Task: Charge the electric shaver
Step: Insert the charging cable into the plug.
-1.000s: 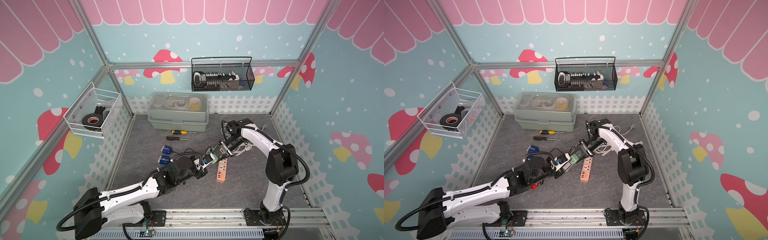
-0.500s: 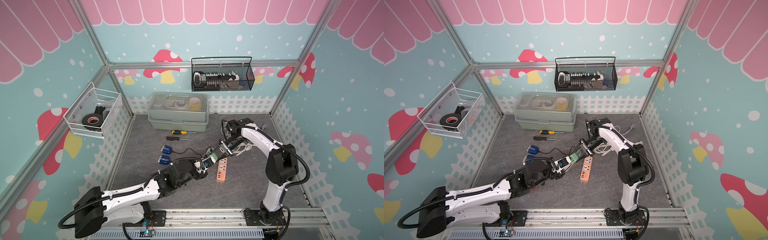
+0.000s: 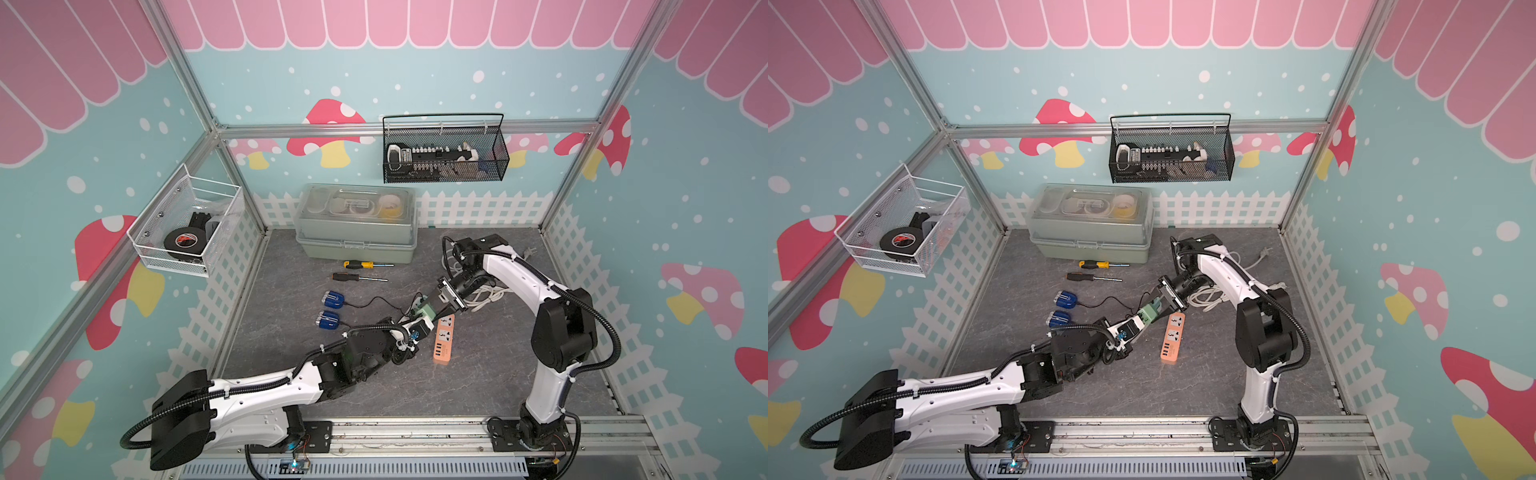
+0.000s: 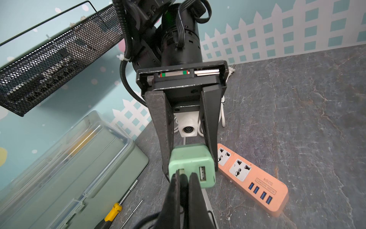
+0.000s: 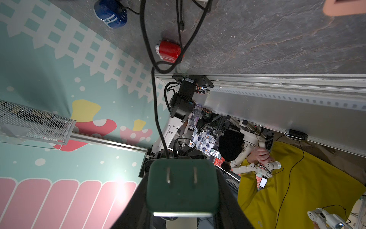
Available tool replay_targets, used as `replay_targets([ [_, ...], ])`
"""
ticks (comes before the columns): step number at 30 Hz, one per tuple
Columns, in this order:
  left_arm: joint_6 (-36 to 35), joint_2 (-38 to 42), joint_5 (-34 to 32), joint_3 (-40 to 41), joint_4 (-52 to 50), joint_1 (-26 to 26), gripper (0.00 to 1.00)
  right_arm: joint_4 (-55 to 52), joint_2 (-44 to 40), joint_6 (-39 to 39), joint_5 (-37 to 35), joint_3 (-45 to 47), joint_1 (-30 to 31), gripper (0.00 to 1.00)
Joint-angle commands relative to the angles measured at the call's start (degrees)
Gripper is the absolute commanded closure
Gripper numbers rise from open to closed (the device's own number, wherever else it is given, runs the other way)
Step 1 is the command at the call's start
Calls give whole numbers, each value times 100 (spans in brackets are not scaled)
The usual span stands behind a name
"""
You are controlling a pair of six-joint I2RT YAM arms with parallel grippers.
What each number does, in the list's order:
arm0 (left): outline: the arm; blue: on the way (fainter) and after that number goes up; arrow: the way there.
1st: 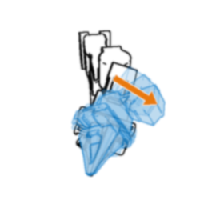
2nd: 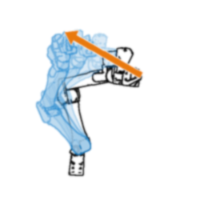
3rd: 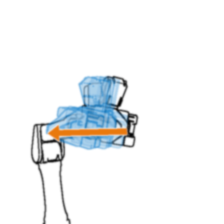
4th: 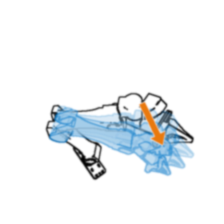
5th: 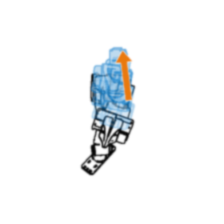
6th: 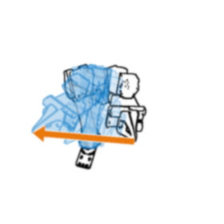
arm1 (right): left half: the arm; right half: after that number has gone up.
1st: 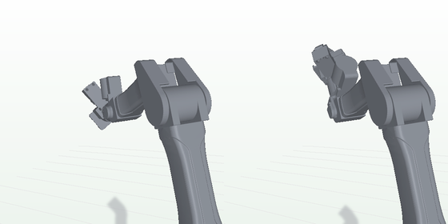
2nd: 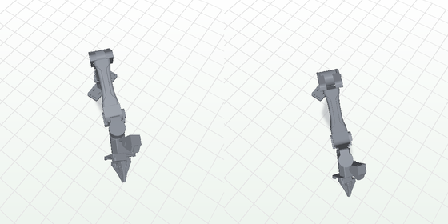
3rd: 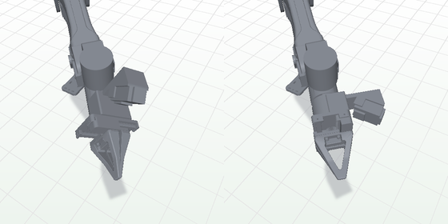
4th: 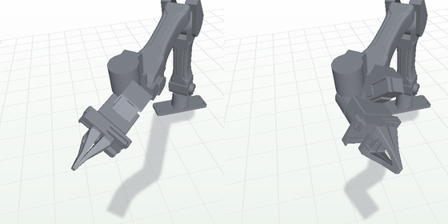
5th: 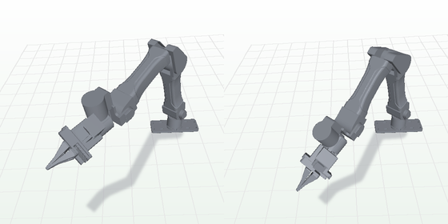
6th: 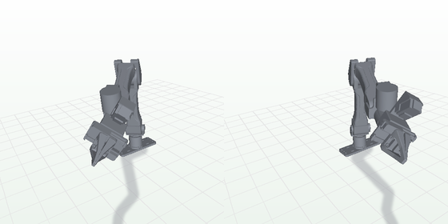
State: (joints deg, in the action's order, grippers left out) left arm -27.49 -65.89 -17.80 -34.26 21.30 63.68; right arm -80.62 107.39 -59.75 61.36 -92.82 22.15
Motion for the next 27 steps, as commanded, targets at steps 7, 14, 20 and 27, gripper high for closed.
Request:
replay_targets([
  [7, 48, -346, 248, 12, -50, 83, 100, -428, -272, 406, 767, 83, 114, 100],
  [14, 66, -593, 330, -28, -11, 128, 100, -437, -232, 473, 887, -184, 129, 100],
  [20, 59, -798, 333, 35, 190, 121, 100, -433, -340, 405, 845, -89, 234, 100],
  [27, 59, -1016, 294, -131, 252, 114, 100, -186, -307, 168, 897, -307, 457, 100],
])
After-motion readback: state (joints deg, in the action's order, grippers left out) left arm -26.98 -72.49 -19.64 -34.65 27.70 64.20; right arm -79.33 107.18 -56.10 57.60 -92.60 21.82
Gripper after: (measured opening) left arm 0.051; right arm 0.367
